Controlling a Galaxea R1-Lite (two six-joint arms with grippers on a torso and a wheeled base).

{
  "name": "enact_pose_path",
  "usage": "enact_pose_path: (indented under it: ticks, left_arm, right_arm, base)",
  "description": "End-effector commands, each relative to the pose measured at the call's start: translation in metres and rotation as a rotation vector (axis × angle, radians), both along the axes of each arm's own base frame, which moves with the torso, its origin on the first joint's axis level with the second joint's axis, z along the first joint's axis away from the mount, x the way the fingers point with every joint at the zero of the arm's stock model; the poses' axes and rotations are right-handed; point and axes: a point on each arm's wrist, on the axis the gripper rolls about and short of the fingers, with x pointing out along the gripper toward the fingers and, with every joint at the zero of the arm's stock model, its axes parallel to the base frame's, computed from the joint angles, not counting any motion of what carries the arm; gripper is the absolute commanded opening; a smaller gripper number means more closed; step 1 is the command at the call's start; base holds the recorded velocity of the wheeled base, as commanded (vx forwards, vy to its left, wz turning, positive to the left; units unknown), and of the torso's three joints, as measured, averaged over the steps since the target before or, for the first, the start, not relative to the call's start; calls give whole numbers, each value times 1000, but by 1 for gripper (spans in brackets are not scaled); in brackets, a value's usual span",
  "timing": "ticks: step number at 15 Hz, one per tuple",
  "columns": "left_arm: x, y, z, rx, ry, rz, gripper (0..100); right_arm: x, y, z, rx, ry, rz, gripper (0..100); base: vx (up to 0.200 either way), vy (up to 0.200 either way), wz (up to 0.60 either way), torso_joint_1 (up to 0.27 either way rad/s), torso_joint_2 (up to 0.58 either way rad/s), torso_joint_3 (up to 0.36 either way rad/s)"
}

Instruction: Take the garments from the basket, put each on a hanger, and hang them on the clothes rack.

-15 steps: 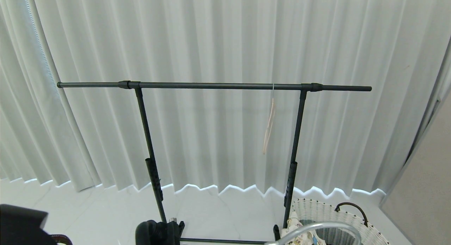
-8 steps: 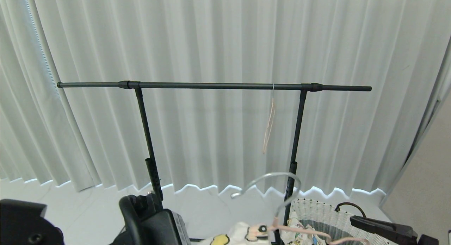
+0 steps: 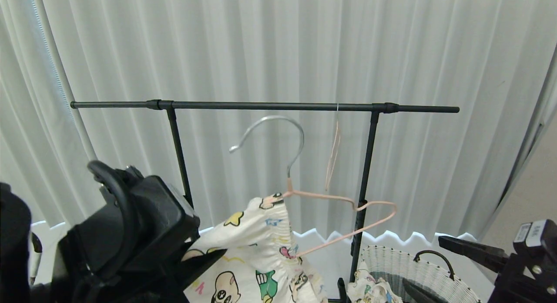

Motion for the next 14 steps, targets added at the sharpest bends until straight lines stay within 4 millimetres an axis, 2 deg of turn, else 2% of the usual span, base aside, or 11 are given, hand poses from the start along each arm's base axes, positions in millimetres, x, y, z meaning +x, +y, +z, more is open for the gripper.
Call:
enact_pose_path:
  ticks: [1, 4, 7, 10, 14]
  left_arm:
    - [8, 1, 17, -72, -48, 46, 0]
    - [9, -1, 28, -117, -76, 46, 0]
    - [9, -1, 31, -126, -82, 45, 0]
    - [9, -2, 39, -153, -97, 45, 0]
    - [10, -3, 45, -206, -133, 44, 0]
  right_arm:
    - [29, 34, 6, 42, 84, -49, 100]
    - [42, 76, 16, 122, 136, -13, 100]
    - [39, 106, 21, 155, 157, 54, 100]
    - [29, 117, 14, 144, 193, 96, 100]
    - [20, 121, 1, 89, 211, 115, 100]
  base:
    - [0, 0, 0, 0, 0, 0]
    - [0, 0, 0, 0, 0, 0]
    - [0, 0, 0, 0, 0, 0]
    - [0, 0, 0, 0, 0, 0]
    - [0, 0, 0, 0, 0, 0]
